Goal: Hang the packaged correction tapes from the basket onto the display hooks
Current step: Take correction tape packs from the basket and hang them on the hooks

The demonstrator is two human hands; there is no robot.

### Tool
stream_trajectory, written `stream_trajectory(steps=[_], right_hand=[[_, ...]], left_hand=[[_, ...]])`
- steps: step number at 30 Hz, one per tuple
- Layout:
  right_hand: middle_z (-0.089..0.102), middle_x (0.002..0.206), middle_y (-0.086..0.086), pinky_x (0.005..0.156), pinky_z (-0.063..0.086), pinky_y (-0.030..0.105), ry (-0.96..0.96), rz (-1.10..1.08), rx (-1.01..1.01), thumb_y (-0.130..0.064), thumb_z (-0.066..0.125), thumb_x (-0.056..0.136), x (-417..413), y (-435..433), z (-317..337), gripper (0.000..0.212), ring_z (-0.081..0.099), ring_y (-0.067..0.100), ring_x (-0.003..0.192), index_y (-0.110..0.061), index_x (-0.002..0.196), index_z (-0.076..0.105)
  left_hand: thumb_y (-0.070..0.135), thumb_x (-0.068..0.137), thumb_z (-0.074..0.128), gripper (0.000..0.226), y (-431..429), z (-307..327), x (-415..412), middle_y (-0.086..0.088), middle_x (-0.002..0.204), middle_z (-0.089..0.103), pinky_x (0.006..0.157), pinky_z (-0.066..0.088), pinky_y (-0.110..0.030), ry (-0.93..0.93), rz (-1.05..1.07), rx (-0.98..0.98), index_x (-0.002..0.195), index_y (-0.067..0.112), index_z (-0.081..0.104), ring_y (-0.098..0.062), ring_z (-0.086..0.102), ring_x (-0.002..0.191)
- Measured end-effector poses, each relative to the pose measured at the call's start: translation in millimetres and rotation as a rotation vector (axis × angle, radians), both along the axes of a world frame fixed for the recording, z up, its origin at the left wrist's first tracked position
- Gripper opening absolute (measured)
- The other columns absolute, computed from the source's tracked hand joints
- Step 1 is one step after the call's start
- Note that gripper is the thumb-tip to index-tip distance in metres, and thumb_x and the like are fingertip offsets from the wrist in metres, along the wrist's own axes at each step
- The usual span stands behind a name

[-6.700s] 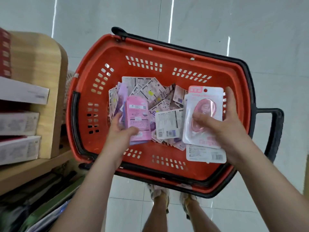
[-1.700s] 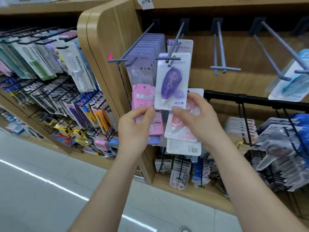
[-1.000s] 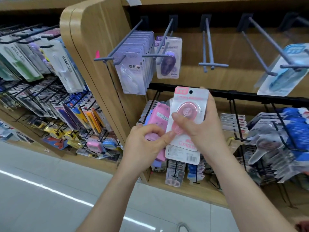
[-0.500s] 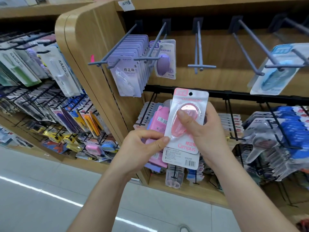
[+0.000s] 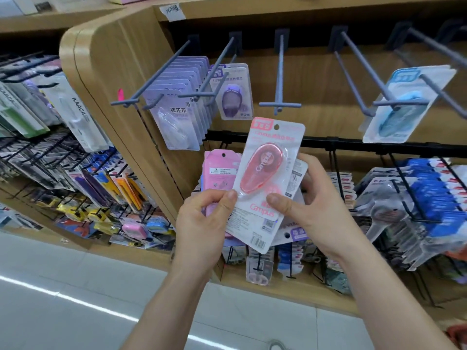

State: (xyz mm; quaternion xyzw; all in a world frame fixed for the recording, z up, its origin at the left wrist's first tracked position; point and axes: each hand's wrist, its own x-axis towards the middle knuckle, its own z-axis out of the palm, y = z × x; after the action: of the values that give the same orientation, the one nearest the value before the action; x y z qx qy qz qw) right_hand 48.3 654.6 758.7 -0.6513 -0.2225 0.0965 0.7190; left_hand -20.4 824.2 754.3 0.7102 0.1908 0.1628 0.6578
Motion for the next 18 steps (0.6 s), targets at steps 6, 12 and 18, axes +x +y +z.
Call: stream_trajectory(steps=[6, 12, 18], right_hand=[[0.07, 0.096, -0.008, 0.072, 0.055, 0.023, 0.086, -0.201, 0.084, -0.025, 0.056, 0.096, -3, 10, -15, 0.01, 0.067, 0.01, 0.092, -0.026, 0.105, 0.06], [0.065, 0.089, -0.011, 0.073, 0.051, 0.022, -0.032, -0.198, -0.054, -0.04, 0.056, 0.087, -3, 2, -13, 0.023, 0.061, 0.0, 0.084, -0.023, 0.103, 0.059], [0.065, 0.086, -0.021, 0.069, 0.05, 0.017, -0.086, -0.22, -0.038, -0.038, 0.057, 0.088, 0, -1, -2, 0.016, 0.061, -0.001, 0.085, -0.029, 0.1, 0.057]], left_hand=[[0.063, 0.07, 0.069, 0.034, -4, -10, 1, -0.017, 0.113, 0.064, 0.078, 0.058, -0.057, -0.061, 0.15, 0.037, 0.087, 0.033, 0.074, -0.033, 0.067, 0.102], [0.043, 0.075, 0.076, 0.005, -4, -16, -11, -0.003, 0.119, 0.055, 0.082, 0.054, -0.061, -0.093, 0.228, 0.116, 0.078, 0.04, 0.074, -0.029, 0.064, 0.108], [0.055, 0.075, 0.07, 0.014, -7, -1, -3, 0.003, 0.117, 0.054, 0.079, 0.057, -0.055, -0.098, 0.215, 0.177, 0.078, 0.043, 0.074, -0.016, 0.065, 0.104]])
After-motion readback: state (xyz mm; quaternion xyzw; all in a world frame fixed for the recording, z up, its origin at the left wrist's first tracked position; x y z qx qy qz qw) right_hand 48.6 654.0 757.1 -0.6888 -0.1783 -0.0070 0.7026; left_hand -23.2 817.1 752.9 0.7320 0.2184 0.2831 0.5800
